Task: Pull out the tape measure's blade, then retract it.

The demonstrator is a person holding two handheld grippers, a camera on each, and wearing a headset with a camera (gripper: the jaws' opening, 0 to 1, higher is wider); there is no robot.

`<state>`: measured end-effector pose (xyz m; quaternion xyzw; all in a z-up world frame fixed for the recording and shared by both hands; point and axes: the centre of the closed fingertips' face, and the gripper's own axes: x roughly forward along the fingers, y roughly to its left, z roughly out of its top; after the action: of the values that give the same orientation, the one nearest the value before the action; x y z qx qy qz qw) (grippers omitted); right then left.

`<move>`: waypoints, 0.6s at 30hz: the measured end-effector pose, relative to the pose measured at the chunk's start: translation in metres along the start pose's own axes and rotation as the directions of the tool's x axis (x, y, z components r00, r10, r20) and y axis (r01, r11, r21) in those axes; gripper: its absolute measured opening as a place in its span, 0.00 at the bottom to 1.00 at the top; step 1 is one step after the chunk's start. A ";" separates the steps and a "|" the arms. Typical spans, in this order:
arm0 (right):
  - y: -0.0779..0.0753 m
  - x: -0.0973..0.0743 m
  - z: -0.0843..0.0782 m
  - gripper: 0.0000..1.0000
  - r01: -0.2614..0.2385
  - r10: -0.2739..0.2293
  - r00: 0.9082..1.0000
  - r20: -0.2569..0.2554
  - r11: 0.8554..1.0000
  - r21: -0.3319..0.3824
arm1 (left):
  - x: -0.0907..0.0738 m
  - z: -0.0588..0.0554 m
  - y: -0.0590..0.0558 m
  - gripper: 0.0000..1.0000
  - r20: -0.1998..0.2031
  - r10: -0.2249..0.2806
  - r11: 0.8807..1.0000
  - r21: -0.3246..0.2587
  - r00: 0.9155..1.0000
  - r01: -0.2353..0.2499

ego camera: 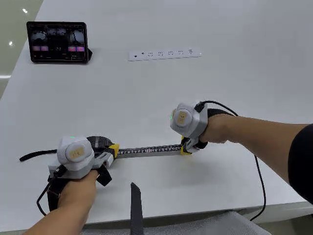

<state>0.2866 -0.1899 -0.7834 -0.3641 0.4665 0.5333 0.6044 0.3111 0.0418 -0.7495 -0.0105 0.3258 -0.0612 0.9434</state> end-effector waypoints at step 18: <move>0.000 0.002 0.006 0.10 -0.010 0.010 1.000 -0.010 1.000 0.005 | -0.004 -0.004 -0.001 0.60 -0.018 0.000 1.000 0.000 1.000 0.000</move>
<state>0.2872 -0.1836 -0.7833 -0.3632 0.4726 0.5333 0.6002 0.3055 0.0410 -0.7500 -0.0099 0.3344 -0.0614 0.9404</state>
